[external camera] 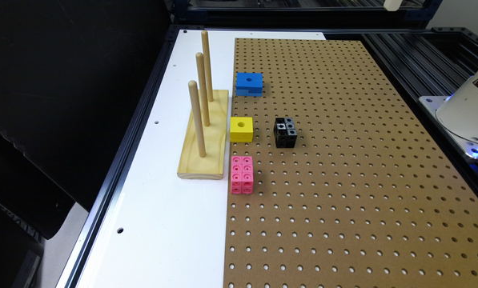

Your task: Pick up blue block.

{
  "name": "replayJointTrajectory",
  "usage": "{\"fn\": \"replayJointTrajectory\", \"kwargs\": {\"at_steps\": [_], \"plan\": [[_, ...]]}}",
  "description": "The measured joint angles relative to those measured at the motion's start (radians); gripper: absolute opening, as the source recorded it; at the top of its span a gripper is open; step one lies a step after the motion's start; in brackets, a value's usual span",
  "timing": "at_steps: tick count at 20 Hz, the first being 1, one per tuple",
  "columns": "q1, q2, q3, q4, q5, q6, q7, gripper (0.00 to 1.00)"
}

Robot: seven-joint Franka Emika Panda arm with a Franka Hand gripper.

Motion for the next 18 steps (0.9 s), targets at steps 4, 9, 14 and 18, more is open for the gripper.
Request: {"fn": "replayJointTrajectory", "kwargs": {"at_steps": [4, 9, 14, 18], "plan": [[0.000, 0.000, 0.001, 0.000, 0.0000, 0.000, 0.000, 1.00], [0.000, 0.000, 0.001, 0.000, 0.0000, 0.000, 0.000, 1.00], [-0.013, 0.000, 0.001, 0.000, -0.0013, 0.000, -0.007, 1.00], [-0.039, 0.000, 0.001, 0.000, -0.0015, 0.003, -0.032, 1.00]]}}
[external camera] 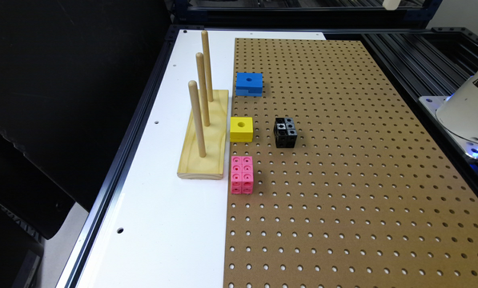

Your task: Pick up blue block.

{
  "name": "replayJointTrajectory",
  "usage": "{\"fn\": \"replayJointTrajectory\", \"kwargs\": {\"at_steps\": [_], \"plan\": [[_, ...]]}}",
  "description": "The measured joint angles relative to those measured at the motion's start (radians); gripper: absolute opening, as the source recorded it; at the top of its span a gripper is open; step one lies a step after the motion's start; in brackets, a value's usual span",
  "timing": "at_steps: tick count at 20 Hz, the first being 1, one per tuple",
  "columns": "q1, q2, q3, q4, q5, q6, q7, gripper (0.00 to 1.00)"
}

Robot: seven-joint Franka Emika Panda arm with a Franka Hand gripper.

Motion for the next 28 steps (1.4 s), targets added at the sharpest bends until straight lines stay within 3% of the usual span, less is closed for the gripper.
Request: {"fn": "replayJointTrajectory", "kwargs": {"at_steps": [10, 17, 20, 28], "plan": [[-0.042, 0.016, 0.000, 0.001, 0.0000, 0.050, -0.040, 1.00], [-0.065, 0.076, 0.000, 0.018, -0.0001, 0.115, -0.061, 1.00], [-0.078, 0.120, -0.001, 0.047, -0.0001, 0.136, -0.074, 1.00], [-0.111, 0.265, -0.002, 0.163, -0.0002, 0.153, -0.108, 1.00]]}}
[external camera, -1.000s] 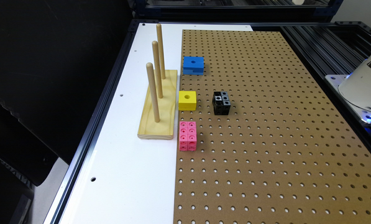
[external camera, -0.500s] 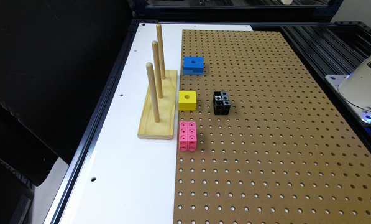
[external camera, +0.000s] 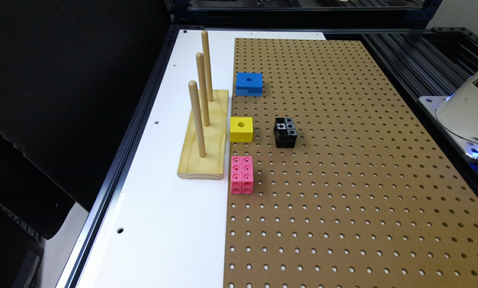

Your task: Pick up blue block.

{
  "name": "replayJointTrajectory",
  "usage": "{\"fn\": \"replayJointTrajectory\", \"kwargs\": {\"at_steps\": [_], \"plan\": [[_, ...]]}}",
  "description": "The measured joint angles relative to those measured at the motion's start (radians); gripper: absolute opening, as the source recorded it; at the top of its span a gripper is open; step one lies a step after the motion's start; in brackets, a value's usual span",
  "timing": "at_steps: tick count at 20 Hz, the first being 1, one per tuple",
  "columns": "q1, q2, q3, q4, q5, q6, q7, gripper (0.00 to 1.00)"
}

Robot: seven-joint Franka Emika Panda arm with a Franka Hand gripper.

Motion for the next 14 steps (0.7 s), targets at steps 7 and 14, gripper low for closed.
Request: {"fn": "replayJointTrajectory", "kwargs": {"at_steps": [7, 14], "plan": [[-0.046, 0.114, -0.002, 0.100, -0.0004, 0.002, -0.049, 1.00], [-0.063, 0.188, -0.002, 0.170, -0.0005, 0.002, -0.066, 1.00]]}}
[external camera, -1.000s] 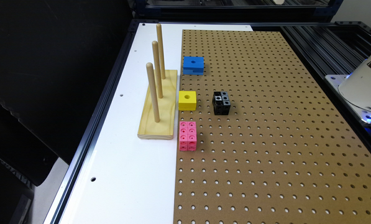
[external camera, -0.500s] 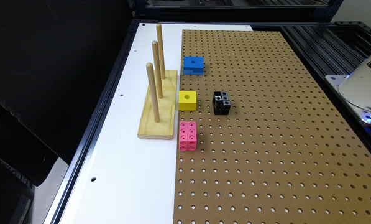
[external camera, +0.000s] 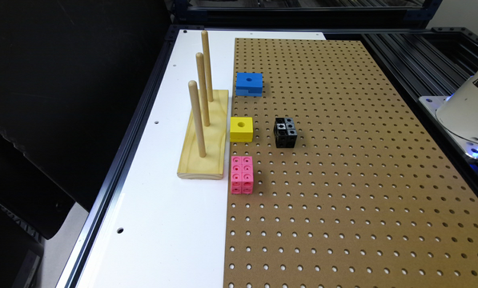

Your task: Pick up blue block.

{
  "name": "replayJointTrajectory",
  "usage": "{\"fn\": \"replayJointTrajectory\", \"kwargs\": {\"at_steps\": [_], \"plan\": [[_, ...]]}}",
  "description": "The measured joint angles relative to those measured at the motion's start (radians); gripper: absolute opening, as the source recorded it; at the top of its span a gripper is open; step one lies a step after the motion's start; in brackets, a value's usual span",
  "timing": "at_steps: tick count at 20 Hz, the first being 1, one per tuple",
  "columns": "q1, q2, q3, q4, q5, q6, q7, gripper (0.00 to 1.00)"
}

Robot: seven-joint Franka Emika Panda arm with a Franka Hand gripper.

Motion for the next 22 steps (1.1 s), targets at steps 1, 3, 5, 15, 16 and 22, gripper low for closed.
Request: {"fn": "replayJointTrajectory", "kwargs": {"at_steps": [1, 3, 5, 15, 16, 22], "plan": [[-0.003, 0.008, 0.000, 0.008, 0.0000, 0.000, -0.003, 1.00], [-0.012, 0.027, 0.000, 0.026, 0.0000, 0.000, -0.013, 1.00], [-0.023, 0.045, 0.000, 0.043, 0.0000, 0.000, -0.023, 1.00], [-0.034, 0.087, 0.000, 0.072, 0.0000, 0.004, -0.034, 1.00], [-0.034, 0.100, 0.000, 0.069, 0.0000, 0.016, -0.034, 1.00], [-0.034, 0.193, 0.001, 0.072, 0.0000, 0.098, -0.034, 1.00]]}}
